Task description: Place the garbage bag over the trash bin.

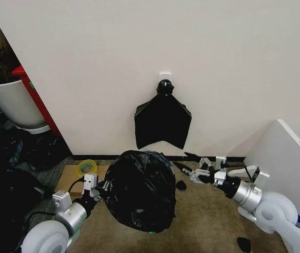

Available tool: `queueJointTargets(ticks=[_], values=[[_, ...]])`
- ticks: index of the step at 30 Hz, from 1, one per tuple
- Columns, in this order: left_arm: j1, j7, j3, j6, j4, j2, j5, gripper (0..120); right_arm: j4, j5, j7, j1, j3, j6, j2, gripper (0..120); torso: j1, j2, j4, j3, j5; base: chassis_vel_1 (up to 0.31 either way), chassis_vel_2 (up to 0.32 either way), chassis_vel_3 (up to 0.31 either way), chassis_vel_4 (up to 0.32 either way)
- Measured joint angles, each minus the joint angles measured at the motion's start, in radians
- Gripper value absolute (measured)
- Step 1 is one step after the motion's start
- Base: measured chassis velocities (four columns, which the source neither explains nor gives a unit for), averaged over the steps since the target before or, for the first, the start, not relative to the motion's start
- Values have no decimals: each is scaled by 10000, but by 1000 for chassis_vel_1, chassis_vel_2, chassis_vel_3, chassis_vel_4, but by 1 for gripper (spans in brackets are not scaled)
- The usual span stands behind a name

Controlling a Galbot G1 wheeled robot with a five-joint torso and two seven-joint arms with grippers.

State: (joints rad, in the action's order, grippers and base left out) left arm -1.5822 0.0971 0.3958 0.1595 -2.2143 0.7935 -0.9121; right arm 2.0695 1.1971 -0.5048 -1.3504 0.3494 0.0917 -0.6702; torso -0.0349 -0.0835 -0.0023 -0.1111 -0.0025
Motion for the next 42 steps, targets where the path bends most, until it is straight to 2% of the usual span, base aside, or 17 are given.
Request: queueJointTargets(ticks=[2, 7, 9, 10, 13, 15, 17, 18, 20, 21, 24, 26, 29, 31, 39, 42], values=[[-11, 3, -126, -15, -86, 24, 134, 0, -39, -23, -1, 4, -60, 71, 1, 100, 0, 0, 0, 0, 0, 0, 0, 0, 0], [-25, -28, -221, -70, -180, 51, 202, 0, -76, -50, 29, 9, -136, 122, -23, 88, 0, 0, 1, 0, 0, 0, 0, 0, 0], [-23, -55, -327, -118, -203, 40, 286, 0, -116, -33, 110, 9, -143, 158, -36, 77, 0, 0, 1, 0, 0, 0, 0, 0, 0], [-23, -55, -327, -118, -203, 40, 286, 0, -116, -33, 110, 9, -143, 158, -36, 77, 0, 0, 1, 0, 0, 0, 0, 0, 0], [46, -47, -414, -122, -290, 42, 377, 0, -152, 89, 194, 10, -134, 173, -54, 63, 0, 0, 0, 0, -1, 0, 0, 0, 0], [69, -30, -442, -122, -320, 50, 376, 0, -164, 93, 199, 13, -122, 173, -57, 59, 0, 0, 0, 0, -1, 0, 0, 0, 0], [123, 27, -496, -116, -337, 61, 376, 0, -188, 69, 178, 15, -113, 173, -55, 46, 0, 0, 0, 0, -1, 0, 0, 0, 0], [123, 27, -496, -116, -337, 61, 376, 0, -188, 69, 178, 15, -113, 173, -55, 46, 0, 0, 0, 0, -1, 0, 0, 0, 0], [154, 74, -524, -103, -346, 64, 369, 0, -200, 11, 130, 20, -107, 172, -50, 36, 0, 0, 0, 0, -1, 0, 0, 0, 0], [154, 74, -524, -103, -346, 64, 369, 0, -200, 11, 130, 20, -107, 172, -50, 36, 0, 0, 0, 0, -1, 0, 0, 0, 0], [166, 100, -576, -89, -348, 51, 364, 0, -201, 6, 187, 48, -116, 164, -50, 21, 0, 1, 1, 0, -1, 0, 0, 0, 0], [170, 106, -593, -84, -348, 48, 364, 0, -201, 6, 199, 56, -118, 162, -50, 18, 0, 1, 1, 0, -1, 0, 0, 0, 0], [211, 137, -652, -61, -361, 30, 361, 0, -201, -3, 251, 70, -127, 158, -51, 3, 0, 2, 0, 0, 0, 0, 0, 0, 0], [235, 150, -665, -53, -362, 26, 355, 0, -211, -30, 250, 76, -129, 156, -51, 0, 0, 2, 1, 0, -1, 0, 0, 0, 0], [267, 144, -663, -50, -411, -41, 287, 0, -318, -216, 352, 129, -131, 125, -54, 0, 0, 2, 0, 0, -1, 0, 0, 0, 0], [294, 93, -720, -37, -463, -96, 310, 0, -398, -298, 1094, 296, -161, 150, -144, 0, 0, 2, 3, -1, 0, 0, 0, 0, 0]])
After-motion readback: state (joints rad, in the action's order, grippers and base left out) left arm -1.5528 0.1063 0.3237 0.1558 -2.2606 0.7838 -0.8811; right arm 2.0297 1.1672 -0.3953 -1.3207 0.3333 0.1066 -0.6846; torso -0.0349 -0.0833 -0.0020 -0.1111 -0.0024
